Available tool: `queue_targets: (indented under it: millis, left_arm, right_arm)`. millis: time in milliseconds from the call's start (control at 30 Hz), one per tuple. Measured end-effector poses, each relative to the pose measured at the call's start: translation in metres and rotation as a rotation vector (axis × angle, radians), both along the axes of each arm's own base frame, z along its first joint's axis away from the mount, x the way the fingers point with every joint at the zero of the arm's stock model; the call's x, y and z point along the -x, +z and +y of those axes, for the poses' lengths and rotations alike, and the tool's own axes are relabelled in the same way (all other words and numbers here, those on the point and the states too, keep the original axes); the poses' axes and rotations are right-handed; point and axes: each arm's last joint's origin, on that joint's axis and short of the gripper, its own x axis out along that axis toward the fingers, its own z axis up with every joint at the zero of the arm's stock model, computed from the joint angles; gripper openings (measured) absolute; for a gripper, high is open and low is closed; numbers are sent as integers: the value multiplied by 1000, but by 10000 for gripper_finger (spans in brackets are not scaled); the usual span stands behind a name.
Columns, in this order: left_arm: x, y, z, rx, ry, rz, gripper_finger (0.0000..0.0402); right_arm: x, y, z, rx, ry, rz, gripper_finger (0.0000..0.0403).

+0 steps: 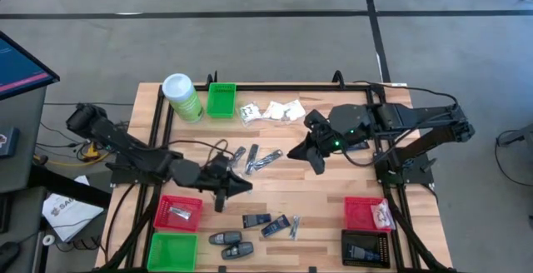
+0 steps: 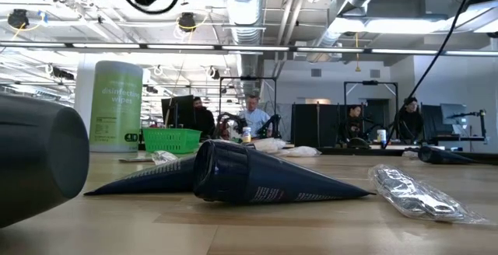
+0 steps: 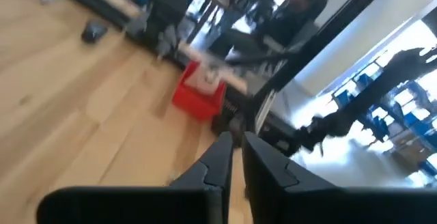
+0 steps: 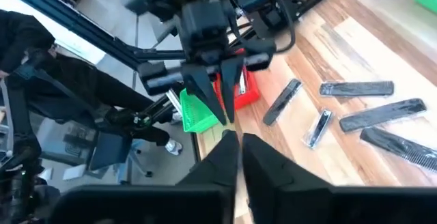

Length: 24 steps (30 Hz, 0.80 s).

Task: Pick & Place Travel size toiletries
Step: Put the top deodorant into the bottom green bin

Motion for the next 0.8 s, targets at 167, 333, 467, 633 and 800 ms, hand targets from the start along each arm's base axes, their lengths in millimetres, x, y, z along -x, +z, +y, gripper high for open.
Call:
queue_targets:
  millis: [167, 333, 467, 633, 800]
  left_arm:
    - [-5, -16, 3, 12, -72, 120, 2]
    - [-2, -28, 4, 3, -121, 249, 1]
    - [2, -32, 1, 7, -172, 303, 1]
    - [5, -42, -8, 8, -237, 388, 1]
    - [9, -60, -25, 30, -358, 514, 1]
  right_arm:
    - [-7, -9, 0, 18, -15, 47, 16]
    - [-20, -33, 9, 50, 4, 185, 5]
    - [-42, -59, 30, 76, 98, 259, 3]
    - [-61, -93, 63, 102, 192, 343, 2]
    - [-69, -119, 89, 143, 246, 406, 1]
